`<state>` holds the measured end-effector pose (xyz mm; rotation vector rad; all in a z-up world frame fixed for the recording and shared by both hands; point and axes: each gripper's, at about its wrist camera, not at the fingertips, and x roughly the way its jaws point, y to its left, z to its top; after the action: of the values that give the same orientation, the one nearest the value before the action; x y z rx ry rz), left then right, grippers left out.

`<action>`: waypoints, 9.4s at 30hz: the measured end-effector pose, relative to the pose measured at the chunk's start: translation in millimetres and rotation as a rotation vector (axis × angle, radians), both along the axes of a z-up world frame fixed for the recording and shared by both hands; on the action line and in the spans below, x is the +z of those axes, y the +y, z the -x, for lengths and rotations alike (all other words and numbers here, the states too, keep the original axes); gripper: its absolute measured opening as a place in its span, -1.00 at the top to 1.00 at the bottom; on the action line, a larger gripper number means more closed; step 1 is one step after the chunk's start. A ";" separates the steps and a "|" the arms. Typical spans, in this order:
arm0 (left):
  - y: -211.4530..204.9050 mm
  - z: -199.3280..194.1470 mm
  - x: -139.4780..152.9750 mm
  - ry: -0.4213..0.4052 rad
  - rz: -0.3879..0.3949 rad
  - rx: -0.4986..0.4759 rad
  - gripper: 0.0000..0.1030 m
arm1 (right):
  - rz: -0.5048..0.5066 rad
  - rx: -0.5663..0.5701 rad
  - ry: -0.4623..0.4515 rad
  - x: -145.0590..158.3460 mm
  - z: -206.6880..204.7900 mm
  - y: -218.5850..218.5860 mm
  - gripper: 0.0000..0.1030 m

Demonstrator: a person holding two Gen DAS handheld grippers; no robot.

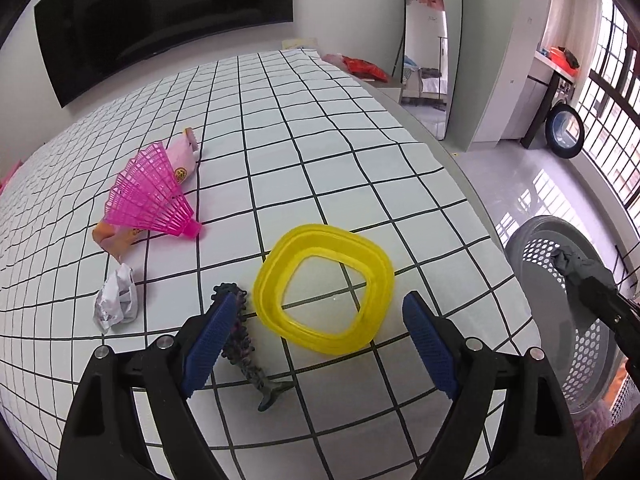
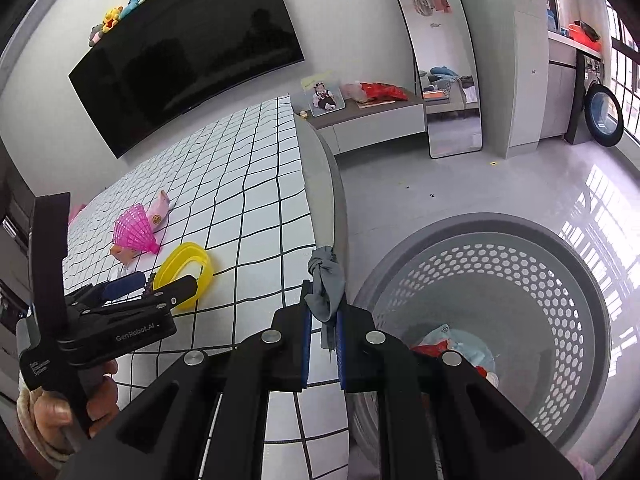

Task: Collect trash
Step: 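Reach the left tool to the yellow plastic ring and close on its rim, then carry ring and sock over the basket and open both tools, then withdraw both open tools from the basket back over the bed, then reach the right tool down to the dark spiky dinosaur toy, then close the right tool on the dinosaur while the left tool grasps the crumpled white paper, then carry dinosaur and paper over the basket and open both tools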

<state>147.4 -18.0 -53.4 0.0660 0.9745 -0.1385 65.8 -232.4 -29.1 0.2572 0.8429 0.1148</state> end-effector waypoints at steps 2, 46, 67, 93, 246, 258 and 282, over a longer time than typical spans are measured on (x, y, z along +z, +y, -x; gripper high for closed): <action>-1.0 -4.5 -4.3 0.014 0.001 0.001 -0.61 | -0.002 -0.001 0.001 -0.9 0.4 -2.0 0.80; -70.5 86.1 46.8 -0.113 0.049 -0.214 -0.40 | 0.033 -0.115 -0.016 12.6 65.9 -39.0 0.80; -181.4 100.2 12.0 -0.014 0.028 -0.352 -0.41 | 0.021 -0.244 0.082 -29.3 89.8 -141.1 0.80; -194.7 99.0 4.9 0.004 0.006 -0.356 -0.56 | -0.003 -0.278 0.074 -36.0 90.3 -158.0 0.18; 135.3 -19.0 -13.4 0.007 0.009 0.272 0.28 | 0.094 0.239 0.041 -21.0 -23.2 122.7 0.62; 138.0 26.2 5.6 -0.030 0.032 0.273 0.35 | 0.089 0.237 0.023 -14.5 -13.2 121.0 0.62; 8.5 94.1 53.1 -0.129 0.073 -0.033 0.35 | 0.126 0.038 -0.011 10.4 55.4 26.2 0.62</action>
<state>53.3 -9.5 -0.4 0.0236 0.8394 -0.1979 10.4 -206.2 -18.7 0.1220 0.8406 0.0976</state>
